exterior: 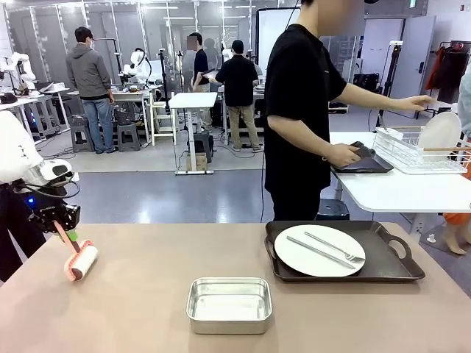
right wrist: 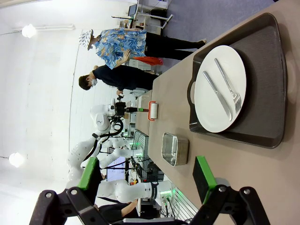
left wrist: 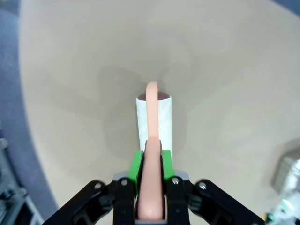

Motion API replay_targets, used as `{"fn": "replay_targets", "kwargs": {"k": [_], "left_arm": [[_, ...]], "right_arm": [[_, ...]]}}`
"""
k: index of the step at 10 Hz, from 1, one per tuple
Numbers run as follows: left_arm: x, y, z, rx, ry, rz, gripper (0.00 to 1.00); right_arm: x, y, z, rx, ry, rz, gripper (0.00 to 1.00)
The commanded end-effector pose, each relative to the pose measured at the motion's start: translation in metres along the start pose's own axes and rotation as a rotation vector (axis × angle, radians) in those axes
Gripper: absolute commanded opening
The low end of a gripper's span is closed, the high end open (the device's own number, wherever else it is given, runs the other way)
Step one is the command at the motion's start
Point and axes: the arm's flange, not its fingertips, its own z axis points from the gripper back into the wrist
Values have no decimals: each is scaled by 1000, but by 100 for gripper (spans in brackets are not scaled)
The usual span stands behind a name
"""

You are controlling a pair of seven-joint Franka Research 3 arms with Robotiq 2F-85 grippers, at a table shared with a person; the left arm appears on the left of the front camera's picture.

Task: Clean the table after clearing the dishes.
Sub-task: When the left (or right) Handle tray is removed, use the left hand (or right hand) to clean the left (or right) side of the table with the Lint Roller.

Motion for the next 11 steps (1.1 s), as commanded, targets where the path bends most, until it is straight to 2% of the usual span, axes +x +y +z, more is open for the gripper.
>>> {"fn": "replay_targets", "kwargs": {"k": [1, 3, 4, 6, 9, 11], "left_arm": [[-15, -3, -10, 151, 8, 6, 21], [-16, -4, -17, 248, 41, 23, 21], [-14, -4, -21, 348, 40, 50, 21], [-13, -6, -27, 464, 43, 97, 21], [-7, -7, -38, 660, 17, 106, 21], [-6, -9, -35, 703, 6, 107, 21]], "right_arm": [[-1, 4, 0, 1, -1, 7, 100], [-1, 4, 0, 1, -1, 7, 100], [-1, 4, 0, 1, -1, 7, 100], [-1, 4, 0, 1, -1, 7, 100], [-1, 4, 0, 1, -1, 7, 100], [-1, 4, 0, 1, -1, 7, 100]]}}
